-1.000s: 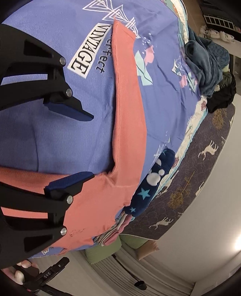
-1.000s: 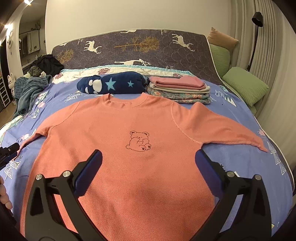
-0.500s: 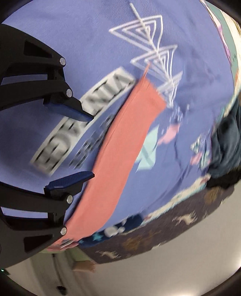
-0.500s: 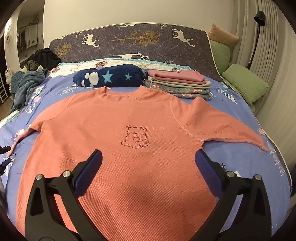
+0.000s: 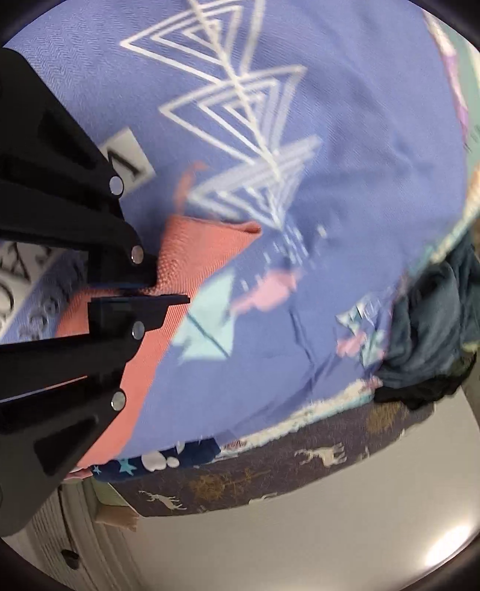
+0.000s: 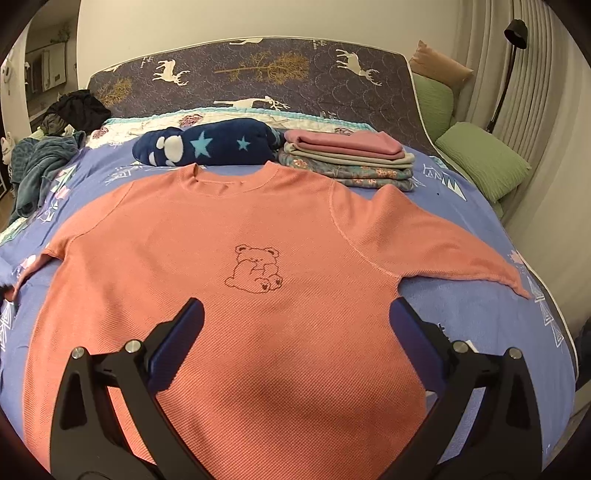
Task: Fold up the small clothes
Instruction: 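Grasp the sweatshirt sleeve cuff with the left tool and lift it, then fold the held sleeve and side over the body with the left tool, release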
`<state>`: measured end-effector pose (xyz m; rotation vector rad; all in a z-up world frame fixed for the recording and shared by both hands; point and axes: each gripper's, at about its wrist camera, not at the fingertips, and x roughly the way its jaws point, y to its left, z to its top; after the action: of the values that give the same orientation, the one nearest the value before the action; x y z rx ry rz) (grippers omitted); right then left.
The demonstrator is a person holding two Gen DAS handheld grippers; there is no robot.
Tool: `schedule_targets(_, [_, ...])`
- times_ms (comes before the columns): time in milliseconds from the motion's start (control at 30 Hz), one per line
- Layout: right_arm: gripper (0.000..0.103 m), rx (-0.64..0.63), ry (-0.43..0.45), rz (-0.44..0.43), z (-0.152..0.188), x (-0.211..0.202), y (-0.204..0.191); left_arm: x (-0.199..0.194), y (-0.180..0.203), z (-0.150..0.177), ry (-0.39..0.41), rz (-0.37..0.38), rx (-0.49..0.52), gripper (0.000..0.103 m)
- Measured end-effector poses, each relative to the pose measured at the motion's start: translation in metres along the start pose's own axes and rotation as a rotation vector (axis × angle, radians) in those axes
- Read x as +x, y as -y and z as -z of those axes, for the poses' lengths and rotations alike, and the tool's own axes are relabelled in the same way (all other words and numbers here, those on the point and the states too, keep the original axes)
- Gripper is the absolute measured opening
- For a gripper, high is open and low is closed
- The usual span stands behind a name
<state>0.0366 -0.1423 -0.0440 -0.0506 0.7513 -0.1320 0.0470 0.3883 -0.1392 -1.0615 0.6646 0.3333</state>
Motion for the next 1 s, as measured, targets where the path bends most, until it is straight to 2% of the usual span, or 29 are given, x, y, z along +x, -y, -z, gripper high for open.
schedule_targets(67, [0.101, 0.004, 0.0, -0.002, -0.002, 0.002, 0.0, -0.009, 0.033, -0.003, 0.016, 0.052, 0.063, 0.002])
schedule_targets(167, [0.101, 0.014, 0.001, -0.017, -0.004, 0.004, 0.0, -0.026, 0.108, 0.004, 0.035, 0.15, 0.229, 0.002])
schedule_targets(267, [0.101, 0.029, 0.002, -0.026, -0.005, 0.005, 0.003, -0.04, 0.191, 0.036, 0.018, 0.259, 0.423, 0.002])
schedule_targets(367, [0.101, 0.056, -0.009, -0.032, -0.004, 0.008, 0.012, -0.045, 0.269, 0.099, -0.063, 0.391, 0.627, 0.002])
schedule_targets(500, [0.101, 0.111, -0.027, -0.024, -0.002, 0.012, 0.033, -0.032, 0.327, 0.198, -0.231, 0.502, 0.814, 0.002])
schedule_targets(600, [0.101, 0.159, -0.045, -0.025, 0.0, 0.014, 0.051, -0.009, 0.348, 0.277, -0.337, 0.498, 0.945, 0.002])
schedule_targets(667, [0.101, 0.192, -0.061, -0.046, 0.001, 0.015, 0.062, 0.006, 0.348, 0.312, -0.389, 0.463, 1.015, 0.005])
schedule_targets(733, [0.1, 0.214, -0.072, -0.083, 0.002, 0.015, 0.07, 0.019, 0.341, 0.343, -0.442, 0.426, 1.081, 0.018])
schedule_targets(833, [0.078, 0.22, -0.094, -0.2, 0.0, 0.019, 0.078, 0.022, 0.327, 0.358, -0.45, 0.38, 1.146, 0.035])
schedule_targets(900, [0.055, 0.237, -0.127, -0.306, -0.003, 0.026, 0.079, 0.01, 0.319, 0.355, -0.413, 0.376, 1.167, 0.038])
schedule_targets(933, [0.051, 0.256, -0.154, -0.374, -0.005, 0.033, 0.079, 0.003, 0.316, 0.352, -0.39, 0.374, 1.179, 0.042])
schedule_targets(1000, [0.049, 0.289, -0.211, -0.479, -0.012, 0.049, 0.075, -0.011, 0.308, 0.345, -0.34, 0.371, 1.208, 0.051])
